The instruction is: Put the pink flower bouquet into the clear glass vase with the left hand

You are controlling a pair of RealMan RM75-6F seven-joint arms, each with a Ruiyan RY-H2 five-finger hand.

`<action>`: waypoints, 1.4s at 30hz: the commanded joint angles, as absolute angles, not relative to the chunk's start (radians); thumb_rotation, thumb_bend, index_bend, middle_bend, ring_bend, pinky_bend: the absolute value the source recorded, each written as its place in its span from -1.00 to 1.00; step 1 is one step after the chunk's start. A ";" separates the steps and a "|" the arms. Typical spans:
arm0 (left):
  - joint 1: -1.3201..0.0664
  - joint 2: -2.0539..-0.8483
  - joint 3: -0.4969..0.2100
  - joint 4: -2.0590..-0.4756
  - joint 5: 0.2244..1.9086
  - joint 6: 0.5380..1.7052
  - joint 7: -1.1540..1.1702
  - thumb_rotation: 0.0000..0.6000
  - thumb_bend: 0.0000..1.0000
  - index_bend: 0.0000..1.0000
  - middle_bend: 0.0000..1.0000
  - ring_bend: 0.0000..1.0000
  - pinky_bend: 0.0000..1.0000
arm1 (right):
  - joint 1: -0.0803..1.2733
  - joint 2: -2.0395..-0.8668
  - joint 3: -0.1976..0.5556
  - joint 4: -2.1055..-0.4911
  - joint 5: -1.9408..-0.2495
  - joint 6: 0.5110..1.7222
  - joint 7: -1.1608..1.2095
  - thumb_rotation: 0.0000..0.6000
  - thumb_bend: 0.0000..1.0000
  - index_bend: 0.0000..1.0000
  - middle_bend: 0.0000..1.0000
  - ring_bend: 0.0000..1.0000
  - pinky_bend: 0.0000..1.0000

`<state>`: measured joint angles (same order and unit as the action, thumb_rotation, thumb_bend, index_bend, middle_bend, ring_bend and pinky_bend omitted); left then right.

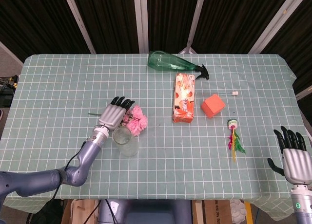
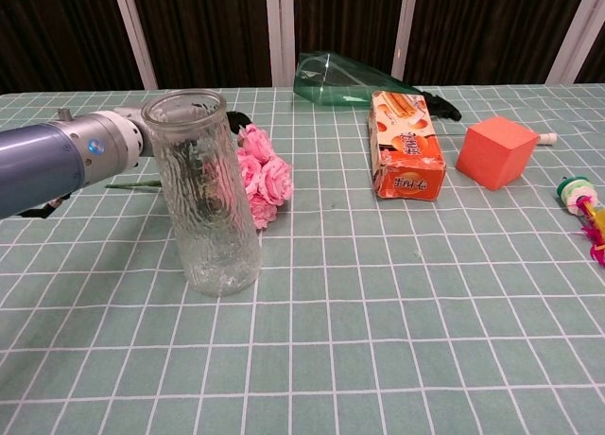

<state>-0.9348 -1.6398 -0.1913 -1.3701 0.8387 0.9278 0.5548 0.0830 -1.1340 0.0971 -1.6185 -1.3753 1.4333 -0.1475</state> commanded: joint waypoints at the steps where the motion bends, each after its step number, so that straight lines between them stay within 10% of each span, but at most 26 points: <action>1: -0.944 -1.660 -0.193 -1.351 0.826 0.934 0.573 1.00 -0.63 -0.77 -0.76 -0.99 -0.99 | 0.082 -1.133 0.098 -1.618 -1.374 1.435 -0.144 1.00 -0.42 -0.76 -0.95 -0.98 -1.00; 17: -0.964 -1.738 -0.183 -1.252 0.814 0.938 0.636 1.00 -0.36 -0.54 -0.48 -0.83 -0.84 | 0.082 -1.139 0.103 -1.615 -1.366 1.436 -0.140 1.00 -0.42 -0.76 -0.95 -0.98 -1.00; 25: -0.959 -1.780 -0.172 -1.184 0.913 0.985 0.605 1.00 -0.12 -0.22 0.00 -0.48 -0.52 | 0.082 -1.140 0.104 -1.616 -1.365 1.437 -0.139 1.00 -0.42 -0.76 -0.95 -0.98 -1.00; 42: -0.846 -1.624 -0.237 -1.281 1.099 1.119 0.301 1.00 -0.13 -0.21 -0.06 -0.49 -0.51 | 0.078 -1.136 0.101 -1.623 -1.373 1.446 -0.136 1.00 -0.42 -0.76 -0.95 -0.98 -1.00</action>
<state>-0.8833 -1.6797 -0.2137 -1.2372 1.0418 1.0802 0.4123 0.0776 -1.1365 0.1013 -1.6227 -1.3732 1.4459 -0.1355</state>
